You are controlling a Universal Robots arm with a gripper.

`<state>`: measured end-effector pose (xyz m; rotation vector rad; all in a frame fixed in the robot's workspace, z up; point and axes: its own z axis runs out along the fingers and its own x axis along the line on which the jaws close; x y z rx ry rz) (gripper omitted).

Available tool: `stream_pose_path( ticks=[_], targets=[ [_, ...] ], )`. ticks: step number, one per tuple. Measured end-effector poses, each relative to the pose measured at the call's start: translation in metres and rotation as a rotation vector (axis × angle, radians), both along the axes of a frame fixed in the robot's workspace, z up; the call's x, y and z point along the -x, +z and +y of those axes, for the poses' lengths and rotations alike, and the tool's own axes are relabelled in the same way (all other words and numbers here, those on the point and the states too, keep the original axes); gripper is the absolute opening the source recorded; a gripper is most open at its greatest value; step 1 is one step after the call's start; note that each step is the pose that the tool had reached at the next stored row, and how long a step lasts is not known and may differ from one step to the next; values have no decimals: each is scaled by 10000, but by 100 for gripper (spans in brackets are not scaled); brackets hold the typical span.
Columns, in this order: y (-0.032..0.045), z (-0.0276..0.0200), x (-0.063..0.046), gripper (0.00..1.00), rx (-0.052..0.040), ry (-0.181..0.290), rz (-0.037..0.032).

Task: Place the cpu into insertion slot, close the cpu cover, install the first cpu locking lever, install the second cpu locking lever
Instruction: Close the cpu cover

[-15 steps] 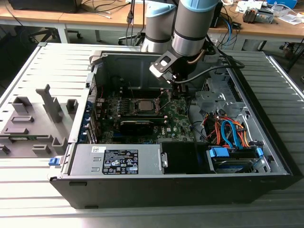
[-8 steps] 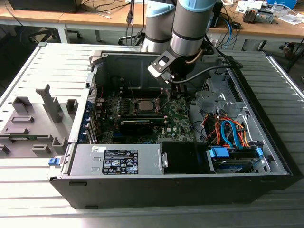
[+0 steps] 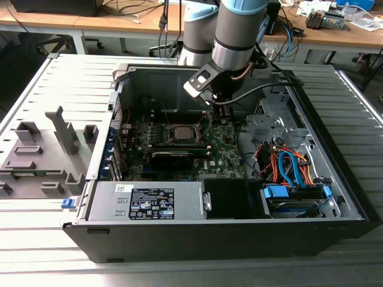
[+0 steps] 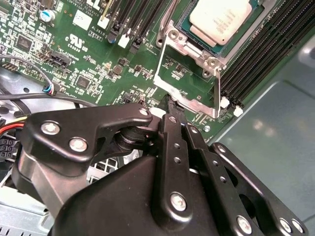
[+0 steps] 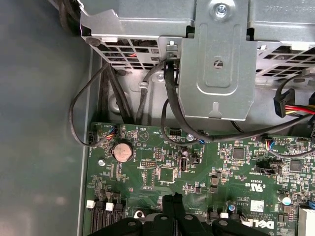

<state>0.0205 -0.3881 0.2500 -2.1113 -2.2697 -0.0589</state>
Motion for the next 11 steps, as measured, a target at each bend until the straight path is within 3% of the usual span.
stream_pose_path(
  ticks=[11],
  targets=[
    [0, 0, 38, 11, 1, 1, 0]
  ],
)
